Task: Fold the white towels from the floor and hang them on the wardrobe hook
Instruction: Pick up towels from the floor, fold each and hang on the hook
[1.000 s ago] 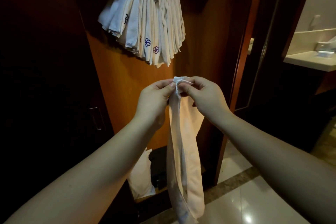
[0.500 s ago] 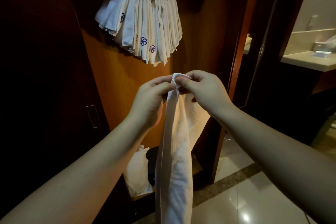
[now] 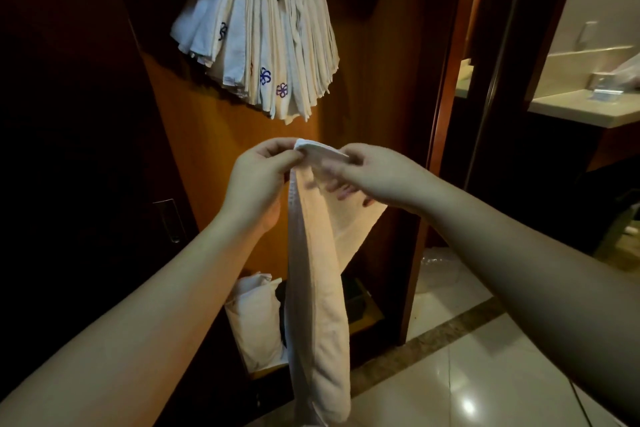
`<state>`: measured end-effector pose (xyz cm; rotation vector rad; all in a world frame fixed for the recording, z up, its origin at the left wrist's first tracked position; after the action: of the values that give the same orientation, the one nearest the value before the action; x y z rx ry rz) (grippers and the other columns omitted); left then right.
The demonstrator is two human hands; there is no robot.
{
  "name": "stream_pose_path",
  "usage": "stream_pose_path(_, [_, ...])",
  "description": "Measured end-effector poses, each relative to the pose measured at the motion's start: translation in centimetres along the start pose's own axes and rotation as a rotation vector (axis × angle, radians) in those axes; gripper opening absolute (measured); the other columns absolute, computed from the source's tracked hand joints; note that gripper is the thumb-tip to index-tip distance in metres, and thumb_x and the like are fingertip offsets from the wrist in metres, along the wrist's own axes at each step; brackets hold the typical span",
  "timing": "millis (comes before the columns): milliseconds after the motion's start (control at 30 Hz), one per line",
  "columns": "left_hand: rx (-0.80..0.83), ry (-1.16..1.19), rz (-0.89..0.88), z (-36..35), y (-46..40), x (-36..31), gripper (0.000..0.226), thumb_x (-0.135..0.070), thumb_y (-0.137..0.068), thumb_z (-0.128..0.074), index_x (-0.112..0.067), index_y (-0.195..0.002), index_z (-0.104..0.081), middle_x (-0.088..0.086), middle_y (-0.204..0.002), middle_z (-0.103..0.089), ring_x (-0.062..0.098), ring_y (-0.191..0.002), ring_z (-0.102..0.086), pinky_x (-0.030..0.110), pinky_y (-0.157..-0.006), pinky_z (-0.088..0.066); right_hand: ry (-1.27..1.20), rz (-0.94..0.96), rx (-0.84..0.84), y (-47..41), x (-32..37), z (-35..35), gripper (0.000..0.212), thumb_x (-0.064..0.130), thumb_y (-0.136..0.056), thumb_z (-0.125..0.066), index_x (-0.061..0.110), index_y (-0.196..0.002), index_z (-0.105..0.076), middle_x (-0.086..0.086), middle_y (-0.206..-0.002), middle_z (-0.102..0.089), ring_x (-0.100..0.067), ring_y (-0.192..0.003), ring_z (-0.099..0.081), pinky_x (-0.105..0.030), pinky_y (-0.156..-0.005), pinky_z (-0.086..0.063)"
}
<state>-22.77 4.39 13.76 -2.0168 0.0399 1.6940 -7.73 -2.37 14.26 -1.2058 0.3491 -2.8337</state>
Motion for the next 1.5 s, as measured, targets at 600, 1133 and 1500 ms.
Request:
stream_pose_path(600, [0.056, 0.1, 0.194, 6.5, -1.2, 4.6, 0.018, -0.01, -0.079, -0.069, -0.025, -0.086, -0.076, -0.001, -0.084, -0.072, 0.014, -0.077, -0.069, 0.028, -0.067, -0.052, 0.031, -0.083, -0.304, 1.9, -9.3, 3.7, 0.009, 0.032, -0.096, -0.064, 0.037, -0.093, -0.057, 0.01, -0.095, -0.065, -0.008, -0.087, -0.062, -0.027, -0.069, -0.045])
stream_pose_path(1133, [0.039, 0.057, 0.184, 5.6, 2.6, 8.6, 0.028, -0.001, -0.091, -0.062, -0.023, -0.079, -0.072, 0.004, -0.1, -0.077, 0.015, -0.085, -0.072, 0.027, -0.066, -0.058, 0.13, -0.206, -0.576, 5.2, -12.1, 1.2, 0.023, 0.031, -0.108, -0.041, 0.032, -0.118, -0.062, 0.018, -0.088, -0.059, 0.004, -0.072, -0.052, -0.016, -0.058, -0.034])
stream_pose_path(1500, [0.049, 0.152, 0.2, 5.0, 3.7, 8.2, 0.024, -0.011, -0.075, -0.064, -0.033, -0.077, -0.073, -0.011, -0.053, -0.053, 0.003, -0.047, -0.05, 0.015, -0.044, -0.039, -0.305, -0.16, -0.645, 6.0, -11.2, 1.1, 0.021, 0.048, -0.102, -0.04, 0.051, -0.103, -0.06, 0.033, -0.1, -0.06, 0.015, -0.089, -0.056, -0.024, -0.072, -0.043])
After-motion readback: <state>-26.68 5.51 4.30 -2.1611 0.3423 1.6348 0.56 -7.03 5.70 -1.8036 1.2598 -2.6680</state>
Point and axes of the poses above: each hand's wrist, its own y-axis away from the middle knuckle, its own z-axis out of the back of the hand, x = y × z, the point moved 8 cm from there along -y, towards the middle knuckle
